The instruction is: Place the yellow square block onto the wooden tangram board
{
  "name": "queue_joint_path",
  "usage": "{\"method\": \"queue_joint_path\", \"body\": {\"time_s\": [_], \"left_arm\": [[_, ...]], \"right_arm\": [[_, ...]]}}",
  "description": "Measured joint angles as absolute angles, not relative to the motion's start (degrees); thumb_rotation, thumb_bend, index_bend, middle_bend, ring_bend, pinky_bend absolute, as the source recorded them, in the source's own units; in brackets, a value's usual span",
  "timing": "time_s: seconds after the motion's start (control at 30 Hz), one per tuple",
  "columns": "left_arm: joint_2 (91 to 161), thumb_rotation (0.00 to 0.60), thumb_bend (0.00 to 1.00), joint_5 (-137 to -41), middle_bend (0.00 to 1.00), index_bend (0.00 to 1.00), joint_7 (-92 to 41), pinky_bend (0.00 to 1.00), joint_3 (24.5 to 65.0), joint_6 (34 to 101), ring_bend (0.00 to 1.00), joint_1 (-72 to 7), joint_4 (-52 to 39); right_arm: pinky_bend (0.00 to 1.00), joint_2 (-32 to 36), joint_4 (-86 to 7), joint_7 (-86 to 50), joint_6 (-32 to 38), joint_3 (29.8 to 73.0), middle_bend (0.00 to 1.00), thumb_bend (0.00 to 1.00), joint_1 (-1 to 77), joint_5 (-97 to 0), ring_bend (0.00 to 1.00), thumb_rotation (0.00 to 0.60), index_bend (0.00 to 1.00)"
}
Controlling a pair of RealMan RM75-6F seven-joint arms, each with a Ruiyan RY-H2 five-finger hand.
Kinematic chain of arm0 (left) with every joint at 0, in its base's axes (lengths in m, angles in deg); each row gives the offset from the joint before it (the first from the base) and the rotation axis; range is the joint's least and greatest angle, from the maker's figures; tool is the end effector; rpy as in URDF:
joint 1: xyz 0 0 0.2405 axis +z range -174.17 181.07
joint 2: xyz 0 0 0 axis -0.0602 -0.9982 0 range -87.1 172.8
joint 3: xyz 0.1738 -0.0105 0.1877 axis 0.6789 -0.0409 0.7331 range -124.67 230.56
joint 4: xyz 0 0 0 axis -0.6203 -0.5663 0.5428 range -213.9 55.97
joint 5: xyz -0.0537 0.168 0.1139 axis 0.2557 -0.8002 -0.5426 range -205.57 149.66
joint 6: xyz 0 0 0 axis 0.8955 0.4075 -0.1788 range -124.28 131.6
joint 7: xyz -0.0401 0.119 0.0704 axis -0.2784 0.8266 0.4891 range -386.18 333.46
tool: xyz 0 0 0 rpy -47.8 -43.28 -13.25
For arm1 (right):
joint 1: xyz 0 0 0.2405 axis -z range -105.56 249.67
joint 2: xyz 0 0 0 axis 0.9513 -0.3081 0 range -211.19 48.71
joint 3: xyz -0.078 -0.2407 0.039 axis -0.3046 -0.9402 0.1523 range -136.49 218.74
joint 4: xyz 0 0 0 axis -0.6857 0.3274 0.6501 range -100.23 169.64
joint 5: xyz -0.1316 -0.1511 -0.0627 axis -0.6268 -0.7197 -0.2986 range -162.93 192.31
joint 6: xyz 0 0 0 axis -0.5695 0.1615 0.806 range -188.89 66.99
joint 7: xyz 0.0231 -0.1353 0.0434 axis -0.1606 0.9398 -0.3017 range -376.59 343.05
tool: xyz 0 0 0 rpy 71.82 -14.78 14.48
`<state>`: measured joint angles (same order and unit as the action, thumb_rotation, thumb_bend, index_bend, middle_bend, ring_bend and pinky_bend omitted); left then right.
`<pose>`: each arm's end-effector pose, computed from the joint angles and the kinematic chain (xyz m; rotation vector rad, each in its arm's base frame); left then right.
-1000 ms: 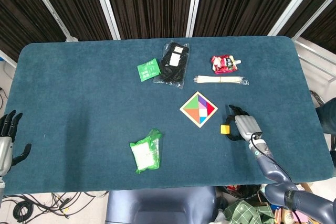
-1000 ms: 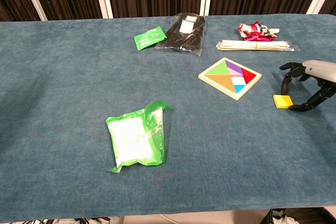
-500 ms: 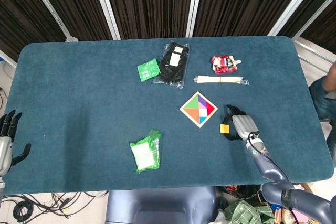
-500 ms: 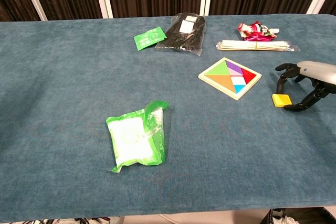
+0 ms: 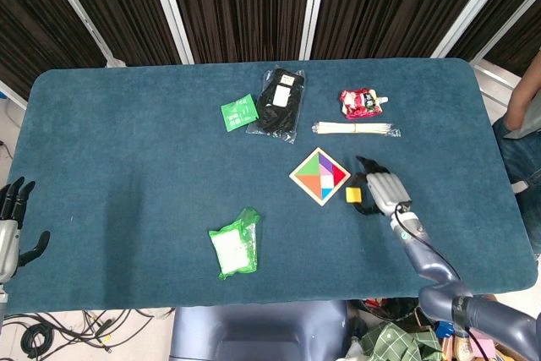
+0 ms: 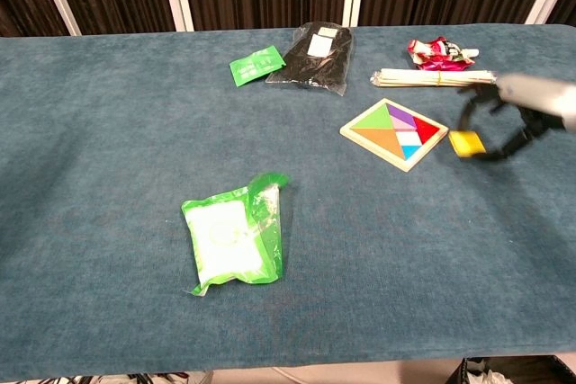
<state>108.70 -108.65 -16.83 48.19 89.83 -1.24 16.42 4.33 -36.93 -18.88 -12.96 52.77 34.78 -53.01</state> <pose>-0.3070 0.1853 0.1562 -1.3119 -0.8528 -0.8237 -0.2331 -0.3696 0.0192 1.6736 -1.1845 0.8986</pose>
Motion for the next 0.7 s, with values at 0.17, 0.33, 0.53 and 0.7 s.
{"method": "queue_joint_path", "body": {"time_s": [0.17, 0.33, 0.53, 0.7], "left_arm": [[108.7, 0.600, 0.33, -108.5, 0.00, 0.00, -16.9, 0.00, 48.1, 89.7, 0.00, -1.3, 16.5], [108.6, 0.600, 0.34, -108.3, 0.00, 0.00, -16.8, 0.00, 48.1, 89.5, 0.00, -1.3, 16.6], [108.5, 0.600, 0.33, -108.3, 0.00, 0.00, -17.0, 0.00, 48.1, 89.5, 0.00, -1.3, 16.7], [108.4, 0.600, 0.33, -108.2, 0.00, 0.00, -17.1, 0.00, 48.1, 89.4, 0.00, -1.4, 16.7]], "right_arm": [[0.13, 4.1, -37.3, -16.9, -15.6, 56.1, 0.00, 0.38, 30.5, -51.0, 0.00, 0.600, 0.49], [0.13, 5.6, -36.2, -15.9, -17.6, 57.3, 0.00, 0.37, 28.1, -48.4, 0.00, 0.600, 0.49], [0.13, 8.4, -32.6, -15.8, -18.3, 57.3, 0.00, 0.36, 26.9, -47.5, 0.00, 0.600, 0.49], [0.13, 10.6, -29.5, -15.2, -18.3, 56.4, 0.00, 0.35, 26.7, -46.9, 0.00, 0.600, 0.49]]}}
